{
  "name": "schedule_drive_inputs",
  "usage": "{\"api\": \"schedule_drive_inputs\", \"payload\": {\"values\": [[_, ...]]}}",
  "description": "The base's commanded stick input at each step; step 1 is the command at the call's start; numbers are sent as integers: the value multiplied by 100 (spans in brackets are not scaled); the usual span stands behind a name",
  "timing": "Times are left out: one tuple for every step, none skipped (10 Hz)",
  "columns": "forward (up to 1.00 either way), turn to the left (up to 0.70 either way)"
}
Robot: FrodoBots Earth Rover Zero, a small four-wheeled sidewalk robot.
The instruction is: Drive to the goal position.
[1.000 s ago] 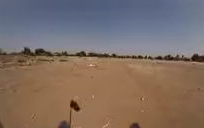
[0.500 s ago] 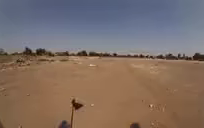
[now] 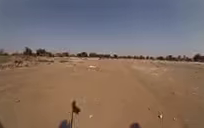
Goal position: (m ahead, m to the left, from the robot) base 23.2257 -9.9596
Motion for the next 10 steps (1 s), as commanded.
{"api": "schedule_drive_inputs", "payload": {"values": [[50,0],[50,0],[50,0],[50,0],[50,0],[50,0],[50,0],[50,0],[50,0],[50,0]]}}
